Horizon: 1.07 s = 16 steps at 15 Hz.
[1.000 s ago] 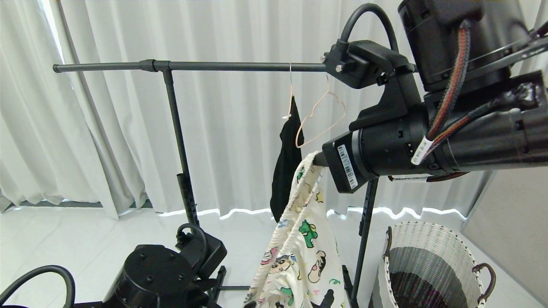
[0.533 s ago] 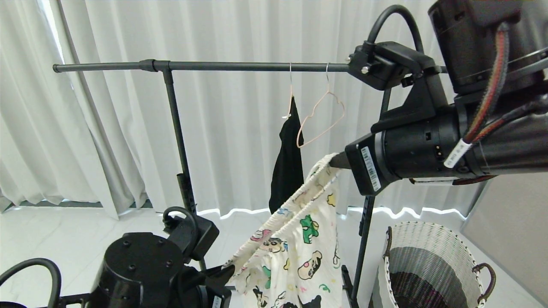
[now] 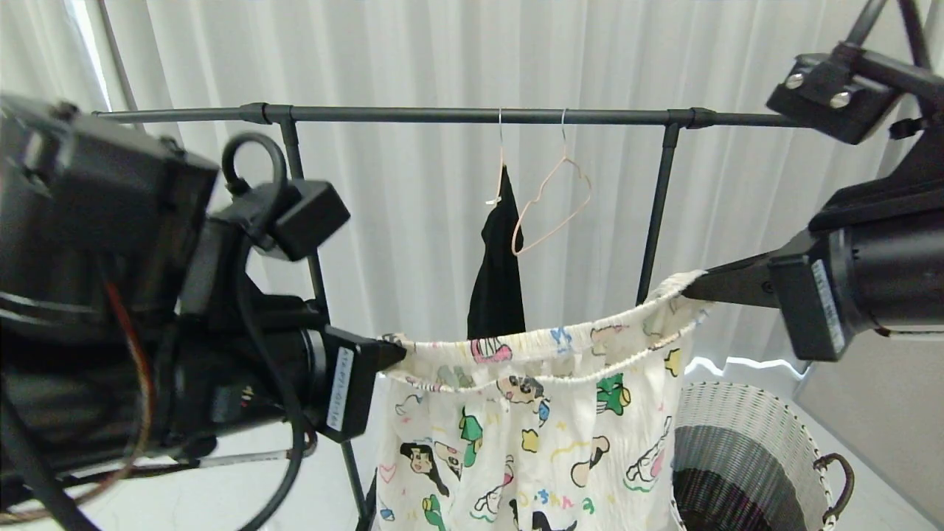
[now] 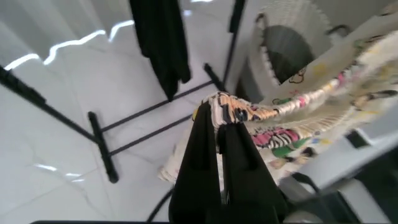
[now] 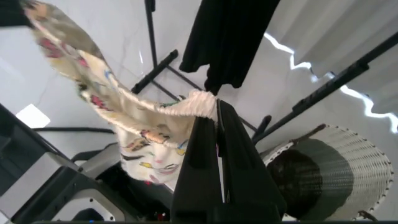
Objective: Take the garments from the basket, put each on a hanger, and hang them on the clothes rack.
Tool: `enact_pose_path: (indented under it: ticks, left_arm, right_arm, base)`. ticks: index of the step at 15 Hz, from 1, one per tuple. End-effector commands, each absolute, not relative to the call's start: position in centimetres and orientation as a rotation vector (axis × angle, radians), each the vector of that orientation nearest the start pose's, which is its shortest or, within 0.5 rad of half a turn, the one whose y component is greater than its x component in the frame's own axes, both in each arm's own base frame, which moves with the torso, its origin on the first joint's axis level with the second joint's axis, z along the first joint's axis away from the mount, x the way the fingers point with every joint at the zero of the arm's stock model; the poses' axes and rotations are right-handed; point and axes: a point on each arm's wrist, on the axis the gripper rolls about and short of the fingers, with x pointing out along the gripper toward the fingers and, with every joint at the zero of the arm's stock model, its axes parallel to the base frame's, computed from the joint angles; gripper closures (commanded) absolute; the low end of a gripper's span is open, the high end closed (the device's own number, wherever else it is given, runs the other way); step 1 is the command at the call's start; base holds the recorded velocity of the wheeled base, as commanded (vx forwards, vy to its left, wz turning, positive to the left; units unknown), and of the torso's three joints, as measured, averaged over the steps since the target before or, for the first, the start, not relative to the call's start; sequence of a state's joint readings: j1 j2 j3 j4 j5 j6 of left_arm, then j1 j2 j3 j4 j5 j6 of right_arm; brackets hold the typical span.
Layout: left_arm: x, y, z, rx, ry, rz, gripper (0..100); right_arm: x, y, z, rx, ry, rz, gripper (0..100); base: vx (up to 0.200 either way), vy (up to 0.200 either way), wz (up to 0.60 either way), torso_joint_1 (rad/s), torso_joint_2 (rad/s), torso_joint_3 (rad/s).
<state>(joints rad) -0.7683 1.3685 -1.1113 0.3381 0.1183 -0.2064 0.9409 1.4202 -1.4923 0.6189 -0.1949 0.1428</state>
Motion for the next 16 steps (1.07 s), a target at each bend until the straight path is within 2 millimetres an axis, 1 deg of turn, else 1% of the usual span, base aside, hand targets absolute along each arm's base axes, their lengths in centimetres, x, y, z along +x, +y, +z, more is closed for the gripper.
enact_pose_path:
  ticks: [1, 2, 3, 5, 8, 11, 13, 14, 15, 16]
  left_arm:
    - [14.1, -12.9, 32.5, 0.016, 0.622, -0.658, 100]
    - [13.8, -12.6, 33.2, 0.012, 0.635, -0.677, 100]
    - [13.7, -12.5, 33.5, 0.006, 0.628, -0.682, 100]
    - [13.7, -12.5, 33.2, 0.006, 0.633, -0.679, 100]
    - [14.1, -13.1, 33.5, -0.027, 0.465, -0.719, 100]
    - [14.3, -13.2, 33.7, 0.013, 0.409, -0.735, 100]
    - [14.6, -13.5, 34.1, 0.011, 0.351, -0.743, 100]
    - [14.8, -13.7, 34.6, -0.006, 0.307, -0.746, 100]
    - [15.0, -13.9, 34.7, -0.013, 0.287, -0.744, 100]
    - [15.2, -14.0, 34.8, -0.018, 0.276, -0.746, 100]
  right_arm:
    - [11.4, 14.7, 34.6, -0.131, 0.467, 0.693, 100]
    - [11.0, 14.2, 34.9, -0.122, 0.454, 0.696, 100]
    - [10.8, 14.0, 35.1, -0.116, 0.445, 0.699, 100]
    - [10.4, 13.4, 36.2, -0.084, 0.408, 0.734, 100]
    - [10.2, 13.3, 37.4, -0.034, 0.338, 0.791, 100]
    - [9.9, 12.9, 37.8, -0.023, 0.314, 0.793, 100]
    - [8.9, 11.6, 37.9, -0.031, 0.328, 0.788, 100]
    - [8.1, 10.5, 38.2, -0.037, 0.337, 0.795, 100]
    - [7.3, 9.6, 38.4, -0.040, 0.356, 0.831, 100]
    - [6.5, 8.9, 38.6, -0.036, 0.373, 0.907, 100]
  base:
    - [0.000, 0.000, 0.00, 0.000, 0.00, 0.000]
    - [0.000, 0.000, 0.00, 0.000, 0.00, 0.000]
    - [0.000, 0.000, 0.00, 0.000, 0.00, 0.000]
    - [0.000, 0.000, 0.00, 0.000, 0.00, 0.000]
    - [0.000, 0.000, 0.00, 0.000, 0.00, 0.000]
    - [0.000, 0.000, 0.00, 0.000, 0.00, 0.000]
    - [0.000, 0.000, 0.00, 0.000, 0.00, 0.000]
    - [0.000, 0.000, 0.00, 0.000, 0.00, 0.000]
    - [0.000, 0.000, 0.00, 0.000, 0.00, 0.000]
    - [0.000, 0.000, 0.00, 0.000, 0.00, 0.000]
